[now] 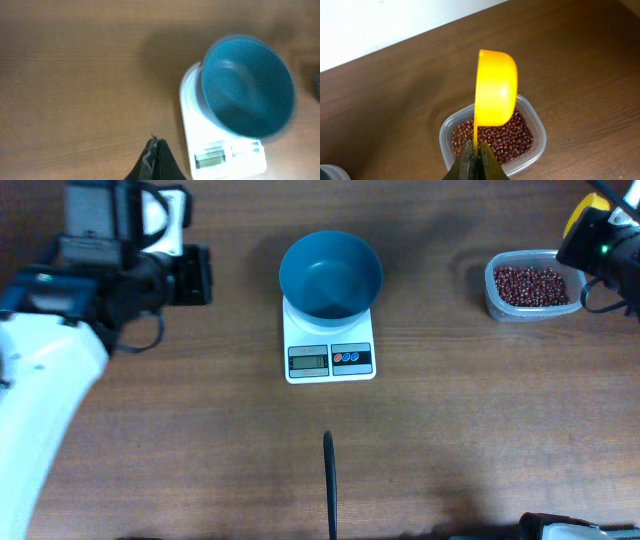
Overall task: Scoop item into bowl and weigh 50g on scale
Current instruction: 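Retract the left gripper away from the scale to the left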
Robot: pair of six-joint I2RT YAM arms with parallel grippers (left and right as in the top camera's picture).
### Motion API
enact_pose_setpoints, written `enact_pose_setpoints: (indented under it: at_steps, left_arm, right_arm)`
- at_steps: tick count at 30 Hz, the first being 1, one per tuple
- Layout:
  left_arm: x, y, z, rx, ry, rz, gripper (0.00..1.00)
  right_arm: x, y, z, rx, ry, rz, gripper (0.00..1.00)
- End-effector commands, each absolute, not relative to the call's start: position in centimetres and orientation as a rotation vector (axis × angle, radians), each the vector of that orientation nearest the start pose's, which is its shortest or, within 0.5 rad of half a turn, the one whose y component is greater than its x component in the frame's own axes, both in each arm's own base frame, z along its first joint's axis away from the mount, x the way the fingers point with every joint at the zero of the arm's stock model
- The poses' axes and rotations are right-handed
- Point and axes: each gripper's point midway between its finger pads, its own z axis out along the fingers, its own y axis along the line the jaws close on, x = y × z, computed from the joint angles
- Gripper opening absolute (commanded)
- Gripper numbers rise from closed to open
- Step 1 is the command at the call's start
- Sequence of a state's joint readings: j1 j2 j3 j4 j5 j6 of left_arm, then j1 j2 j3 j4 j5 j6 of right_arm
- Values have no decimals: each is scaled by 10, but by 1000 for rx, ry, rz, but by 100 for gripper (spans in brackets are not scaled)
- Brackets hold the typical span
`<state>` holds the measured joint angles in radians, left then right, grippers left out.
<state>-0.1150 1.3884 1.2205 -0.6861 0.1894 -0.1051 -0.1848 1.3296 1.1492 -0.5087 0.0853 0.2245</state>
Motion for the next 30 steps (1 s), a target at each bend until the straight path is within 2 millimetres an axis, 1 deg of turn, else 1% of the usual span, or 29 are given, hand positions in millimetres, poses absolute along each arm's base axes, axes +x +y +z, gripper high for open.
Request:
enact_pose_setpoints:
  at_steps: [1,2,3,5,6,7,8,10,12,13,15,16,17,18,19,20,21,23,24,27,29,30]
  left_arm:
    - [341,-100,248,468,2409,-497,4]
    - [322,-107,250,635,2426,-475,9]
    - [312,-112,253,711,2431,-473,15]
    - [295,-119,257,810,2447,-480,14]
    - [288,-120,257,835,2462,-488,15]
    - [286,-120,256,835,2471,-491,35]
    - [286,-120,256,834,2472,-490,99]
    - [287,-115,254,827,2489,-450,99]
    - [277,-119,252,853,2503,-502,99]
    - [272,-119,251,920,2491,-492,99]
    - [259,-118,248,1134,2427,-457,99]
    - [258,-118,248,1143,2424,-455,99]
    - [258,-118,248,1143,2424,-456,99]
    - [258,-118,248,1143,2427,-457,99]
    - [258,-118,248,1143,2428,-458,99]
    - [258,-118,248,1143,2429,-457,99]
    - [258,-117,247,1142,2431,-452,99]
    - [258,-121,249,1144,2414,-480,99]
    - [259,-121,250,1155,2402,-473,99]
    - [254,-121,249,1271,2347,-463,99]
    - [254,-122,249,1270,2343,-472,99]
    - [254,-122,249,1270,2343,-472,99]
  right_arm:
    - [392,-87,237,487,2186,-55,4]
    - [393,-82,237,470,2190,-19,4]
    - [394,-76,237,451,2195,21,4]
    - [396,-62,236,412,2205,105,4]
    - [395,-59,235,402,2217,128,4]
    - [393,-57,232,403,2228,134,4]
    - [391,-57,229,407,2243,134,4]
    - [385,-56,223,416,2276,136,4]
    - [382,-56,220,420,2293,136,4]
    - [381,-55,219,422,2303,136,4]
    - [373,-54,211,430,2347,136,4]
    - [370,-53,208,434,2365,137,4]
    - [366,-52,205,422,2386,137,4]
    - [364,-42,203,301,2413,165,4]
    - [363,-31,204,207,2422,216,4]
    - [362,-23,209,177,2407,268,4]
    - [362,-21,215,166,2389,282,4]
    - [359,-22,224,164,2365,266,4]
    - [358,-22,225,164,2363,266,4]
    - [349,-20,218,176,2410,277,4]
    - [346,-18,216,182,2423,290,4]
    - [345,-11,220,166,2409,342,4]
